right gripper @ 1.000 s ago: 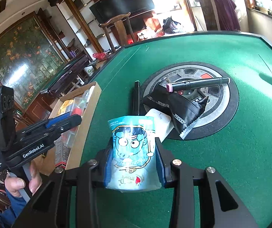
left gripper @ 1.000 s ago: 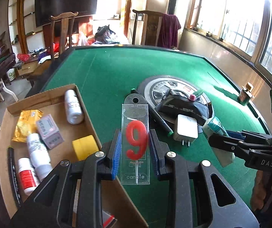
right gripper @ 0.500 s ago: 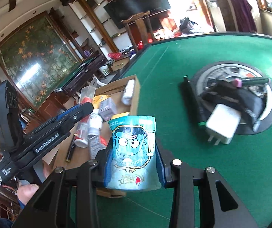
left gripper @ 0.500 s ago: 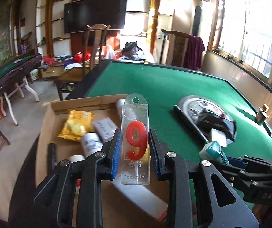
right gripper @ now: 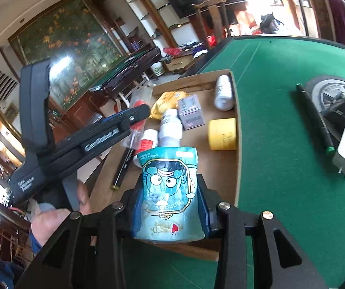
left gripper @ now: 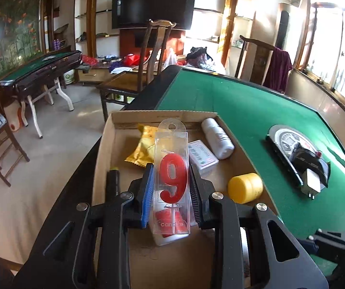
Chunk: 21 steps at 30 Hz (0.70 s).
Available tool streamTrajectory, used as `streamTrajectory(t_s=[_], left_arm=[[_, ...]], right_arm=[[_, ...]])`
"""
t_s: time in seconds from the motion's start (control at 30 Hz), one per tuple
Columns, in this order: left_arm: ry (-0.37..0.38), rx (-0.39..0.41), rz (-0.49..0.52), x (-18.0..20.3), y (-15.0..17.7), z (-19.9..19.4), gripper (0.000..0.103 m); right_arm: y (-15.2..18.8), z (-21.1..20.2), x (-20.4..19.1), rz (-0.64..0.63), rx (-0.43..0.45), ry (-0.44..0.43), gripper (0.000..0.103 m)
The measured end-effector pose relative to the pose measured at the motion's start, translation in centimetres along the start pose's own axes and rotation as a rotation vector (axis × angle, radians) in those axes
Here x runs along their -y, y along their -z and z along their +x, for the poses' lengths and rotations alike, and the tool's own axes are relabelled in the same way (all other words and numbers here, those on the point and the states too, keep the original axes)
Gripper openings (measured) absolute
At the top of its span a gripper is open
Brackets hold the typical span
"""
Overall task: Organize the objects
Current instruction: 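Carry the candle package and snack packet over the tray with both tools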
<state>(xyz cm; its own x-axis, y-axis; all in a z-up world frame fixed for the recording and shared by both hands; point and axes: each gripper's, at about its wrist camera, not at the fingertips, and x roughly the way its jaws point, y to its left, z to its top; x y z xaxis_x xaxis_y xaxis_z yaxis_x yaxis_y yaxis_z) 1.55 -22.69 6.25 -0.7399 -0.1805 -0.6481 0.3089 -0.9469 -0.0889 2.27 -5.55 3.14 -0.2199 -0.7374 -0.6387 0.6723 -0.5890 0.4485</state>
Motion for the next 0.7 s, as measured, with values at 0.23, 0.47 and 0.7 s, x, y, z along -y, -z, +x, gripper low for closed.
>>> streamTrajectory(t_s=[0.23, 0.47, 0.7], left_arm=[[-0.040, -0.042, -0.020, -1.0, 0.3, 1.1, 0.027], [-0.052, -0.069, -0.022, -1.2, 0.3, 1.6, 0.028], [-0.081, -0.078, -0.026, -1.6, 0.3, 1.7, 0.028]], right_arm=[[0.9, 1.5, -1.8, -0.041, -0.043, -0.019, 0.037], [0.8, 2.2, -2.4, -0.049, -0.046, -0.007, 0.038], [1.0, 3.0, -3.5, -0.089, -0.061, 0.000, 0.037]])
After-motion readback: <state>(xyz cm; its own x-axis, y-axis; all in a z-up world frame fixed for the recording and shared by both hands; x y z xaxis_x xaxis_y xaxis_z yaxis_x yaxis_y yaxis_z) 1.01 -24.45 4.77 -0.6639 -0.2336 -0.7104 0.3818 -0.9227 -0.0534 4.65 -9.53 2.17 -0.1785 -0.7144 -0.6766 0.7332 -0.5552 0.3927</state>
